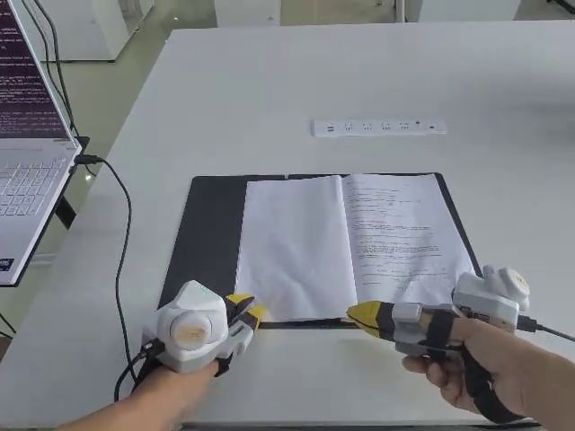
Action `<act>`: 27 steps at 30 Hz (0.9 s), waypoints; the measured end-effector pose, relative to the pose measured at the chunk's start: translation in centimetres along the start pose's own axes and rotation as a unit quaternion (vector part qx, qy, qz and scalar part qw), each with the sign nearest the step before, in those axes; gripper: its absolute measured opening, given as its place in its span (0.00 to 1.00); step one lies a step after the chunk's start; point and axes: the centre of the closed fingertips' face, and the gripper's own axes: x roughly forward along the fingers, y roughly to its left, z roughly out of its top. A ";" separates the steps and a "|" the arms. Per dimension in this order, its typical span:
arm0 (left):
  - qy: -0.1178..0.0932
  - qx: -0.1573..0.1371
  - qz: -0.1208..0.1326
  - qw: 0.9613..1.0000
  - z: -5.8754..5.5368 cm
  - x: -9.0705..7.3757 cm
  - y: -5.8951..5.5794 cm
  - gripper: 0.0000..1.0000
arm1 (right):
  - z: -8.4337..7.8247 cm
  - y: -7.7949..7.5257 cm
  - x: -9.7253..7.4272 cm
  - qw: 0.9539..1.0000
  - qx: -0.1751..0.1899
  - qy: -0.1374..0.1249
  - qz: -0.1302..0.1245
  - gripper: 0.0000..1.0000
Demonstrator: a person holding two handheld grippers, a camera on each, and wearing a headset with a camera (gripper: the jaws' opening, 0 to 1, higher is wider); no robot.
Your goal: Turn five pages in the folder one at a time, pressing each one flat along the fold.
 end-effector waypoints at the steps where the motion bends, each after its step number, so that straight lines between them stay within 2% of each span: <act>1: 0.003 0.000 0.000 1.000 0.0 0.0 0.0 0.10 | 0.2 0.3 -0.3 1.000 -0.007 -0.007 0.001 0.00; 5: 0.030 -0.001 -0.002 1.000 0.1 0.0 -0.1 0.09 | 1.7 2.2 -2.1 0.998 -0.040 -0.049 0.006 0.00; 7: 0.043 -0.005 -0.013 0.999 0.0 -0.3 -0.5 0.09 | 2.2 2.9 -3.1 0.997 -0.046 -0.062 0.001 0.00; 9: 0.053 -0.007 -0.019 0.998 0.1 -0.8 -0.8 0.09 | 3.3 3.2 -4.1 0.993 -0.082 -0.082 -0.010 0.00; 11: 0.052 -0.009 -0.025 0.998 0.6 -1.5 -1.1 0.13 | 3.9 3.7 -5.1 0.990 -0.103 -0.097 -0.021 0.00; 12: 0.047 -0.012 -0.029 0.998 1.3 -2.0 -1.4 0.16 | 4.5 4.1 -5.8 0.986 -0.126 -0.108 -0.031 0.03; 13: 0.044 -0.013 -0.032 0.998 1.6 -2.2 -1.5 0.18 | 4.6 4.1 -6.1 0.984 -0.137 -0.112 -0.036 0.06; 16: 0.029 -0.021 -0.039 0.999 3.6 -4.0 -1.8 0.20 | 5.9 4.8 -8.4 0.966 -0.202 -0.140 -0.073 0.08; 17: 0.018 -0.024 -0.038 0.999 4.5 -4.8 -1.9 0.21 | 6.3 5.0 -9.0 0.962 -0.211 -0.152 -0.080 0.08; 18: 0.009 -0.031 -0.036 0.999 5.1 -5.3 -1.9 0.21 | 6.6 5.5 -10.0 0.952 -0.235 -0.171 -0.093 0.10; 19: 0.002 -0.035 -0.035 0.999 5.7 -5.8 -1.9 0.22 | 6.9 5.7 -10.6 0.946 -0.247 -0.184 -0.102 0.12; 21: -0.001 -0.039 -0.027 0.999 6.4 -7.1 -1.6 0.24 | 7.2 6.0 -12.2 0.932 -0.270 -0.205 -0.125 0.14; 22: -0.006 -0.046 -0.024 0.999 6.8 -7.9 -1.5 0.25 | 7.3 6.0 -13.1 0.924 -0.286 -0.213 -0.139 0.14; 24: -0.008 -0.054 -0.015 0.998 7.3 -9.1 -1.2 0.27 | 7.6 5.9 -14.4 0.911 -0.304 -0.227 -0.162 0.16; 25: -0.007 -0.058 -0.011 0.998 7.4 -9.5 -1.1 0.29 | 7.7 5.9 -15.1 0.902 -0.320 -0.232 -0.176 0.17; 26: -0.006 -0.063 -0.007 0.998 7.4 -9.9 -0.9 0.30 | 7.7 5.9 -15.6 0.898 -0.326 -0.233 -0.184 0.18; 27: -0.004 -0.068 -0.002 0.998 7.5 -10.4 -0.8 0.32 | 7.8 5.7 -16.3 0.890 -0.336 -0.235 -0.199 0.18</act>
